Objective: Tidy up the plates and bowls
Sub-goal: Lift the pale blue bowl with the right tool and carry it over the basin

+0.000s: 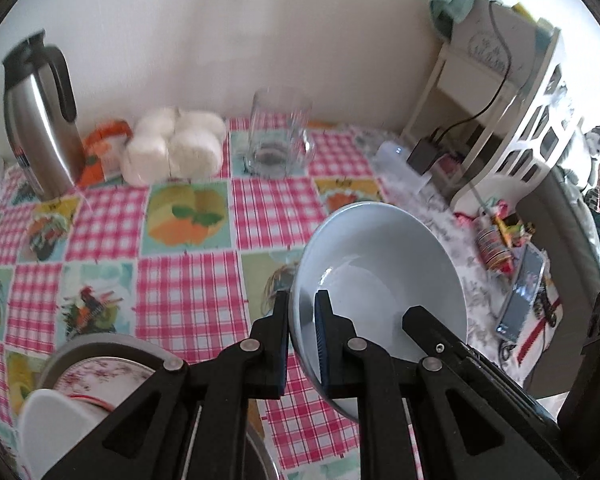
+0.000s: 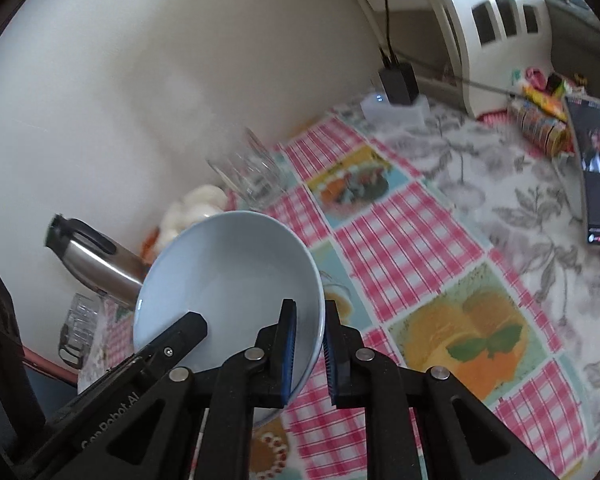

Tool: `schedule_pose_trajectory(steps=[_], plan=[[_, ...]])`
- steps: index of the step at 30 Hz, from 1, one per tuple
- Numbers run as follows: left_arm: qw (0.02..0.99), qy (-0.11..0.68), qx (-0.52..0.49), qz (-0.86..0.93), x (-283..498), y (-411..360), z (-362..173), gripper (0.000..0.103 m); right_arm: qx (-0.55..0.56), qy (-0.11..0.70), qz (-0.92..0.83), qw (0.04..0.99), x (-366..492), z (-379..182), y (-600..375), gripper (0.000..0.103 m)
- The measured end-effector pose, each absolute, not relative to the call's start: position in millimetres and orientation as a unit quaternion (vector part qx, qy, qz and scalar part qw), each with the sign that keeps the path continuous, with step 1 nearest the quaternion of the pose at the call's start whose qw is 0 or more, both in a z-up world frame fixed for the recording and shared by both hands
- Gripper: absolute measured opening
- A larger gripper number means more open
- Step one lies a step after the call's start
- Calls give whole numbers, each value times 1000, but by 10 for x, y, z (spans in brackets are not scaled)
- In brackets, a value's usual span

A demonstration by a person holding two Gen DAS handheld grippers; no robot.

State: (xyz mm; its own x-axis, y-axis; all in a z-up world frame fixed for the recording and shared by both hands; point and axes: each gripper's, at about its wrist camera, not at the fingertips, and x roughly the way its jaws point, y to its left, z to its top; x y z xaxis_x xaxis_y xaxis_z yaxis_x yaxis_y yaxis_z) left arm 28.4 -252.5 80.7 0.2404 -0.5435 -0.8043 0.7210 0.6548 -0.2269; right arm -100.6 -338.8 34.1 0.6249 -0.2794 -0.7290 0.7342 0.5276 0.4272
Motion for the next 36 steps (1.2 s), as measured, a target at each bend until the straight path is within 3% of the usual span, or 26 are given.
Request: schedule_pose_trajectory(steps=[13,36], plan=[[800,426,67,-417,209,-2061,1414,13,335,250,-311,854,-1051,1114,-2887,17],[811,439,10,-388,465,-1174,1587,13,298,265,-265,878,-719,1338,-2138,17]])
